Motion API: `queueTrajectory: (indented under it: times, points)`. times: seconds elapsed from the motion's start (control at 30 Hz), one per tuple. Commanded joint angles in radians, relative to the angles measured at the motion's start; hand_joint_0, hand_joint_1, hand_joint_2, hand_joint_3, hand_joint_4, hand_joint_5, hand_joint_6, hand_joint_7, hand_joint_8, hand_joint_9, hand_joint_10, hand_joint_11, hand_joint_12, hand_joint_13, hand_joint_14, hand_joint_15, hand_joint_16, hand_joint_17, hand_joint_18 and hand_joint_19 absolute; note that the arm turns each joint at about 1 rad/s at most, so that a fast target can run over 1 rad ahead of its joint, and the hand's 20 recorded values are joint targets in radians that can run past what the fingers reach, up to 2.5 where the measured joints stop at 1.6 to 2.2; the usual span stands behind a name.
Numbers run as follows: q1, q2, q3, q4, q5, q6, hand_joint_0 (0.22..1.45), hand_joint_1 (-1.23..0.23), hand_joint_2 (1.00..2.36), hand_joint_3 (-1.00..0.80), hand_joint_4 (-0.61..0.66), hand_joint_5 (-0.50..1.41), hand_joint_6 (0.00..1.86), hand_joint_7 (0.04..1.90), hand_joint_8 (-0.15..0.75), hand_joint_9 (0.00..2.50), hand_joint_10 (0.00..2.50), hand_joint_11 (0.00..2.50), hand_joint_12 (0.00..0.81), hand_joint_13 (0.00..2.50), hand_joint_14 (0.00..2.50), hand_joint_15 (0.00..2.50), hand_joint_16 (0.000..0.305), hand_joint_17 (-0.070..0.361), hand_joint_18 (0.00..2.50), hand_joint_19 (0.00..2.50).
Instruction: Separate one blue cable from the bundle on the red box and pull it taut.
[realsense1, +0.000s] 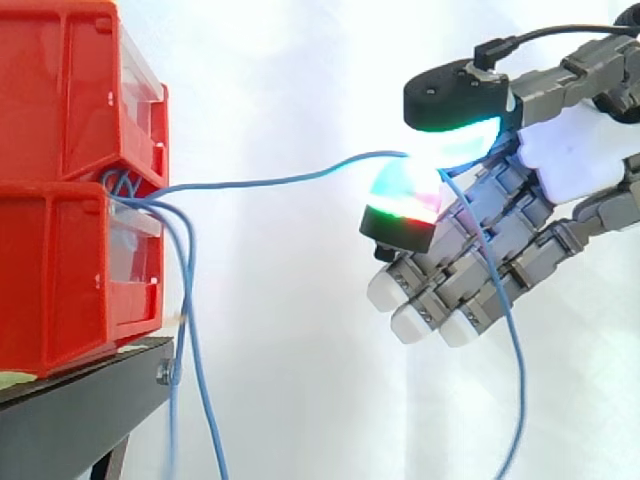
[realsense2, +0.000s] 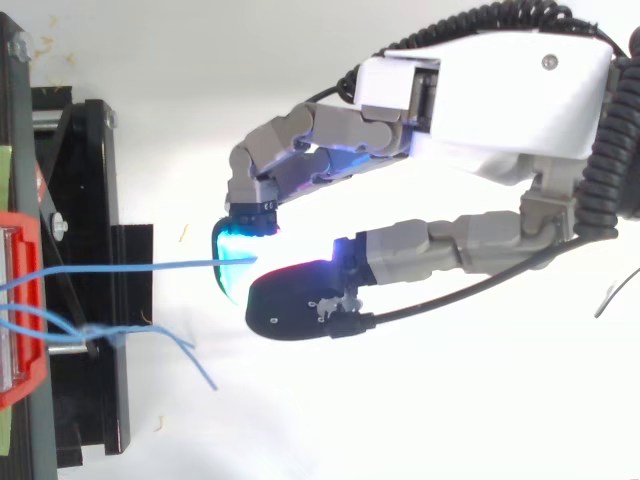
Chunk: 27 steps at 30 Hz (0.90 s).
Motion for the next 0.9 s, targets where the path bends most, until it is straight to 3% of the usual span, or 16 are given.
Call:
queueTrajectory:
  times: [0.0,0.13,0.23,0.4,0.53,0.6,0.7,0.87]
  points:
    - [0.001,0.000,0.000,-0.013,0.001,0.001,0.50,-0.76,1.48,-0.10,-0.05,-0.04,0.85,1.18,0.259,0.57,0.00,0.00,0.463,0.46,0.00,0.10,0.069,0.156,0.31,0.24]
    - [-0.003,0.000,-0.011,-0.011,0.003,0.001,0.50,-0.77,1.47,-0.09,-0.05,-0.04,0.86,1.18,0.262,0.60,0.00,0.00,0.460,0.47,0.00,0.11,0.069,0.156,0.32,0.25]
    - [-0.004,0.000,-0.071,0.016,0.009,0.037,0.50,-0.77,1.47,-0.09,-0.05,-0.04,0.86,1.18,0.264,0.60,0.00,0.00,0.461,0.48,0.00,0.11,0.069,0.156,0.33,0.25]
    - [-0.004,0.000,-0.125,0.116,0.011,0.083,0.50,-0.77,1.48,-0.10,-0.05,-0.04,0.86,1.18,0.263,0.61,0.00,0.00,0.455,0.49,0.00,0.11,0.069,0.156,0.34,0.25]
    - [-0.007,0.000,-0.181,0.274,0.011,0.093,0.50,-0.76,1.50,-0.10,-0.05,-0.04,0.86,1.17,0.263,0.62,0.00,0.00,0.448,0.50,0.00,0.13,0.069,0.156,0.34,0.27]
    - [-0.006,0.000,-0.215,0.381,0.011,0.092,0.50,-0.76,1.50,-0.10,-0.05,-0.04,0.85,1.18,0.263,0.63,0.00,0.00,0.449,0.50,0.01,0.14,0.069,0.156,0.34,0.27]
    - [-0.006,0.000,-0.232,0.450,0.014,0.090,0.50,-0.76,1.50,-0.10,-0.04,-0.04,0.85,1.18,0.265,0.63,0.00,0.00,0.446,0.50,0.01,0.14,0.069,0.156,0.34,0.27]
    - [-0.007,0.000,-0.241,0.500,0.012,0.079,0.50,-0.77,1.50,-0.10,-0.04,-0.04,0.86,1.17,0.268,0.64,0.00,0.00,0.442,0.51,0.01,0.15,0.070,0.157,0.35,0.28]
